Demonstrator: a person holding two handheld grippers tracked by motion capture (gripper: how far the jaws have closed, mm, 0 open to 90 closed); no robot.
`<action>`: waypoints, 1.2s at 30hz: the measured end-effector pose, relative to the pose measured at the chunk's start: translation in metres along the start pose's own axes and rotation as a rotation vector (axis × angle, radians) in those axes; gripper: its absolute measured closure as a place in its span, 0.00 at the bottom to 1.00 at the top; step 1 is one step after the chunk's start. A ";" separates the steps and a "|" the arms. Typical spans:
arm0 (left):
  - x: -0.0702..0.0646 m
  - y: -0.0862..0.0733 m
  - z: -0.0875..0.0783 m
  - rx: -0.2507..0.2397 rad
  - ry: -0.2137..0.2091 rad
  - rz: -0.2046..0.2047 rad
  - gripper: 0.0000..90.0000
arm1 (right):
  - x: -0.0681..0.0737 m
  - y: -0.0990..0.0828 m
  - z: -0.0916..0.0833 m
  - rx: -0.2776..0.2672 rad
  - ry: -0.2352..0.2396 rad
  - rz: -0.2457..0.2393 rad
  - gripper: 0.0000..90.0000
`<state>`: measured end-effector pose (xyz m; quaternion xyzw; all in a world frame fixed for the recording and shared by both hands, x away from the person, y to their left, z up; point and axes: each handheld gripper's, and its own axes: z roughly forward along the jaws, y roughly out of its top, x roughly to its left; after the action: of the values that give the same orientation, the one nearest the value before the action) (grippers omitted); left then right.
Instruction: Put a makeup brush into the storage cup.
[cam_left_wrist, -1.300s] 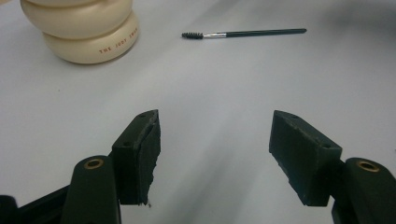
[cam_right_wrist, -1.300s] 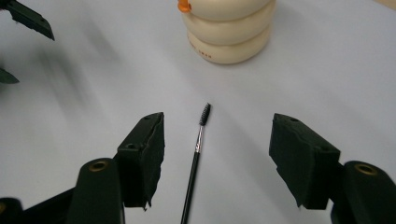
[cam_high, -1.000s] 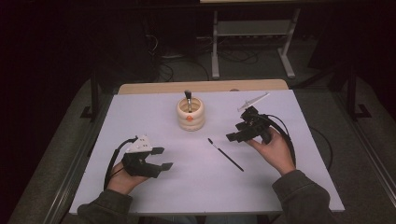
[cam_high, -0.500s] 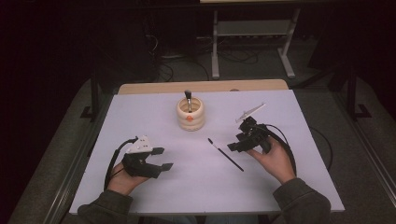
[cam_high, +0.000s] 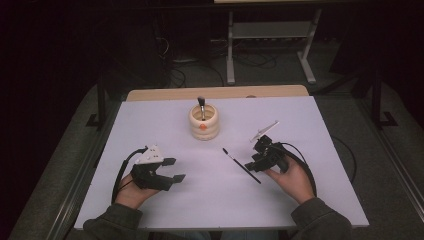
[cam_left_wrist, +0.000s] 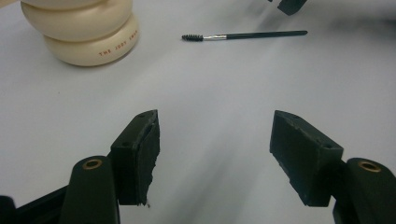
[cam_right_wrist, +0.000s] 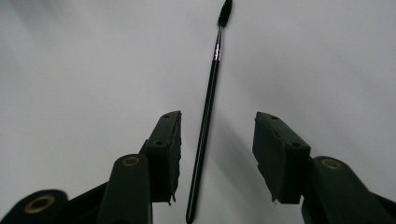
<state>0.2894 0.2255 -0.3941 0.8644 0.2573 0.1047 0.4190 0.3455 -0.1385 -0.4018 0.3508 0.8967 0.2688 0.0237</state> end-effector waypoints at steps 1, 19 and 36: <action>0.000 0.000 0.000 0.000 0.000 -0.001 0.37 | 0.000 -0.001 0.001 0.003 0.001 0.000 0.58; 0.000 0.000 0.000 0.001 -0.002 -0.001 0.37 | 0.013 -0.002 0.026 0.111 -0.035 -0.040 0.76; -0.001 0.000 0.002 0.003 -0.005 0.002 0.37 | 0.019 0.008 0.032 0.194 -0.081 -0.053 0.94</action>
<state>0.2897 0.2233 -0.3952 0.8656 0.2556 0.1026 0.4181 0.3440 -0.1063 -0.4226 0.3381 0.9259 0.1655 0.0328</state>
